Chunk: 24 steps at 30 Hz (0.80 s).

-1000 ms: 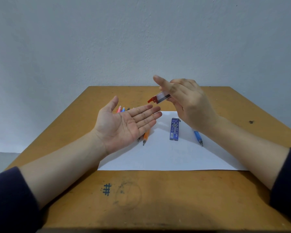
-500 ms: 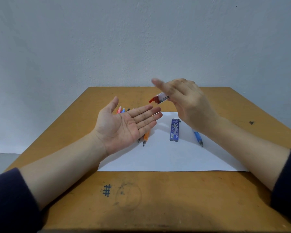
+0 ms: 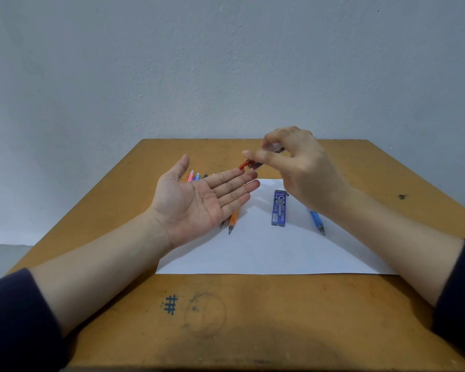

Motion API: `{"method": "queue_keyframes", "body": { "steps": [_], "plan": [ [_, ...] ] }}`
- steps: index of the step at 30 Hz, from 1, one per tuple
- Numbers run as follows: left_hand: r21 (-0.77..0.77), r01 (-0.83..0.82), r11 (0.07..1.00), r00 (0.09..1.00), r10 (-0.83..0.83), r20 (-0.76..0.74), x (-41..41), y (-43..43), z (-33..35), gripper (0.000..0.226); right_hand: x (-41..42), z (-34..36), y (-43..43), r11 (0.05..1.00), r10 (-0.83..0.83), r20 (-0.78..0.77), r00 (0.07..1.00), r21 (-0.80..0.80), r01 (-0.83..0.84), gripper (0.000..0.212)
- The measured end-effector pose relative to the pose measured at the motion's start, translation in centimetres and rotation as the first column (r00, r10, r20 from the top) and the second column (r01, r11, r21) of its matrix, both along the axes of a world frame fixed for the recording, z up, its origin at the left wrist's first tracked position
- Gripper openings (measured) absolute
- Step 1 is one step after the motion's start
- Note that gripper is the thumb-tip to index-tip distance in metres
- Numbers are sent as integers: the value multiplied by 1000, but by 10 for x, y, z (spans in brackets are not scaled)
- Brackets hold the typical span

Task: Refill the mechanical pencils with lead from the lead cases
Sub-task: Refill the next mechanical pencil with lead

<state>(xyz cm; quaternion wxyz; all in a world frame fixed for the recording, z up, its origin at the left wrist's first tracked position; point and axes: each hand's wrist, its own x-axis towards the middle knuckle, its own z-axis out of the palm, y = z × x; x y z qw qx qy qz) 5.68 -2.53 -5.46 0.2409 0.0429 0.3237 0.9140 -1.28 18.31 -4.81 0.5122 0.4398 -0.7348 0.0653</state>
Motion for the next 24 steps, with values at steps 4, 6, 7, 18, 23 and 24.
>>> {"method": "queue_keyframes", "body": {
  "steps": [4,6,7,18,23,24],
  "plan": [
    [8,8,1000,1000,-8,-4,0,-1,0,87,5,3,-3,999,47,80,996,-19,-46,64],
    [2,2,1000,1000,-2,-4,0,-1,0,87,6,4,-4,998,57,91,994,-43,-53,63],
    [-4,0,1000,1000,0,-5,1,0,0,87,4,3,-4,998,49,75,996,-41,-46,61],
    [-10,1,1000,1000,-1,-2,1,0,1,87,7,4,-4,997,76,55,996,-24,-75,50],
    [-11,7,1000,1000,-7,-4,1,0,0,88,5,2,-1,996,69,-4,998,55,-68,47],
    [-10,4,1000,1000,-4,-3,1,0,0,88,6,3,-3,996,78,9,997,42,-79,52]
  ]
}}
